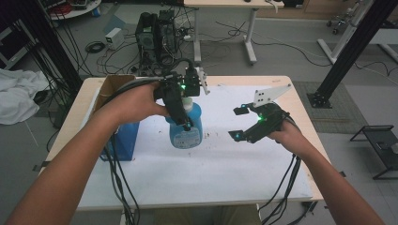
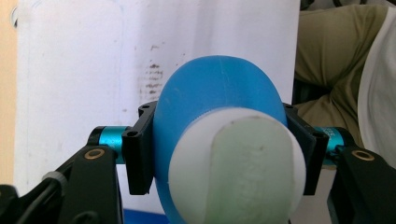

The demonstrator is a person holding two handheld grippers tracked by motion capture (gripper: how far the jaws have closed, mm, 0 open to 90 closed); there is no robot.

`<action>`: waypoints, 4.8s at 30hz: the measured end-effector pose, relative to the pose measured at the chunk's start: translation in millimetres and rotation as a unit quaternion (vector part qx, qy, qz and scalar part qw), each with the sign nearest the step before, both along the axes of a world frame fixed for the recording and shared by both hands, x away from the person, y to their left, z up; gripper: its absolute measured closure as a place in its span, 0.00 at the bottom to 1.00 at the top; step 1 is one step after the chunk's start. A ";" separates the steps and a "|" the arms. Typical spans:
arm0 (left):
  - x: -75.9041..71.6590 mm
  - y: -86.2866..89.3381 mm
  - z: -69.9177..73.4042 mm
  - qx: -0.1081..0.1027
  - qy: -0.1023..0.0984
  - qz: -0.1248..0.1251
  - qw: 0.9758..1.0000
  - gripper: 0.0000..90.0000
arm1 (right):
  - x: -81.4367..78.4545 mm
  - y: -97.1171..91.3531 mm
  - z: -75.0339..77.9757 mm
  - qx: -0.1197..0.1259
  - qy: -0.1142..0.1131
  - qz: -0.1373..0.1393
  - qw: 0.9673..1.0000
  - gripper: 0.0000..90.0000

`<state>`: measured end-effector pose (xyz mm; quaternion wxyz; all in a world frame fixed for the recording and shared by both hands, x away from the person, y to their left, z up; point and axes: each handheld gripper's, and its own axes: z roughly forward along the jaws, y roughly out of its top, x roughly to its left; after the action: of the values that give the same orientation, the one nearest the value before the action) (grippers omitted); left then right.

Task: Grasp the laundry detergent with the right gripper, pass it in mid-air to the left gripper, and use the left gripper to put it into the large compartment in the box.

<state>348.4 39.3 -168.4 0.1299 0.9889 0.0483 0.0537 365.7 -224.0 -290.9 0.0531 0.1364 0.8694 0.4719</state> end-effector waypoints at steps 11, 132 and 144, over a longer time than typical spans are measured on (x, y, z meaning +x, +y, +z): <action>3.7 20.5 16.6 0.004 -0.005 0.077 0.997 0.42 | 4.5 -30.7 -0.4 -0.095 0.046 -0.021 0.994 0.14; 67.2 227.7 -97.8 -0.040 0.019 0.273 0.961 0.42 | 6.2 -71.1 6.0 -0.183 0.058 -0.039 0.981 0.01; 70.2 226.6 -112.0 -0.036 0.027 0.278 0.960 0.42 | 6.0 -70.0 3.8 -0.182 0.061 -0.041 0.981 0.01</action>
<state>418.5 265.8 -280.4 0.1437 0.9324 0.3262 0.0592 371.8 -294.0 -287.2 0.0436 0.1881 0.9362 0.2938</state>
